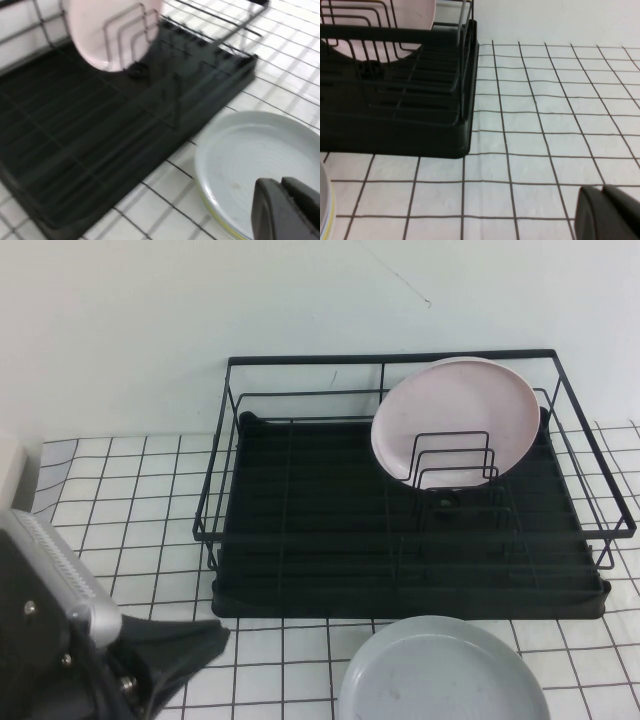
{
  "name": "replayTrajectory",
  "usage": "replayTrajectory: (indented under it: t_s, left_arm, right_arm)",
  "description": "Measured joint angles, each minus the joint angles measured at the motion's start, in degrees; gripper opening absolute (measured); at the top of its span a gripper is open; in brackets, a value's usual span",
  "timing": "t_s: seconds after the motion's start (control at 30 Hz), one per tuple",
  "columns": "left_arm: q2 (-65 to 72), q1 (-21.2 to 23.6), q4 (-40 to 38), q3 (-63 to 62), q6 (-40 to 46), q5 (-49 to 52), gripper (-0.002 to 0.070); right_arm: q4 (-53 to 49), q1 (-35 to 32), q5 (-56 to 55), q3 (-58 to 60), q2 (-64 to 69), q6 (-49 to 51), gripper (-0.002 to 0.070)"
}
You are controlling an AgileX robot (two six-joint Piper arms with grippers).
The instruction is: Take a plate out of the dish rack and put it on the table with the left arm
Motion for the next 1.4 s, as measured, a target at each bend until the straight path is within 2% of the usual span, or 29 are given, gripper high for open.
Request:
replayTrajectory:
  t_s: [0.17,0.37,0.43,0.53,0.73,0.97,1.1,1.4]
  left_arm:
    - [-2.9,0.0,3.5,6.3,-1.8,-11.9,-0.0001]
    - [-15.6,0.6,17.1,19.0,-10.7,-26.2,-0.0002]
    - [-20.4,2.7,18.8,23.6,-12.0,-30.3,-0.0002]
    - [-26.3,8.3,20.1,29.2,-14.6,-33.0,-0.0002]
    - [-34.9,20.2,30.5,31.9,-26.4,-31.0,-0.0002]
    - [-39.4,31.7,33.8,31.9,-32.1,-22.7,-0.0002]
    - [-41.9,33.8,34.1,31.9,-32.8,-17.5,-0.0002]
    - [-42.1,33.8,35.2,31.9,-32.9,-6.7,-0.0002]
  right_arm:
    - [0.0,0.0,0.0,0.0,0.0,0.0,-0.0001]
    - [0.0,0.0,0.0,0.0,0.0,0.0,-0.0001]
    - [0.0,0.0,0.0,0.0,0.0,0.0,-0.0001]
    - [0.0,0.0,0.0,0.0,0.0,0.0,-0.0001]
    - [0.0,0.0,0.0,0.0,0.0,0.0,-0.0001]
    - [0.0,0.0,0.0,0.0,0.0,0.0,-0.0001]
    - [0.0,0.0,0.0,0.0,0.0,0.0,-0.0001]
    - [0.0,0.0,0.0,0.0,0.0,0.0,-0.0001]
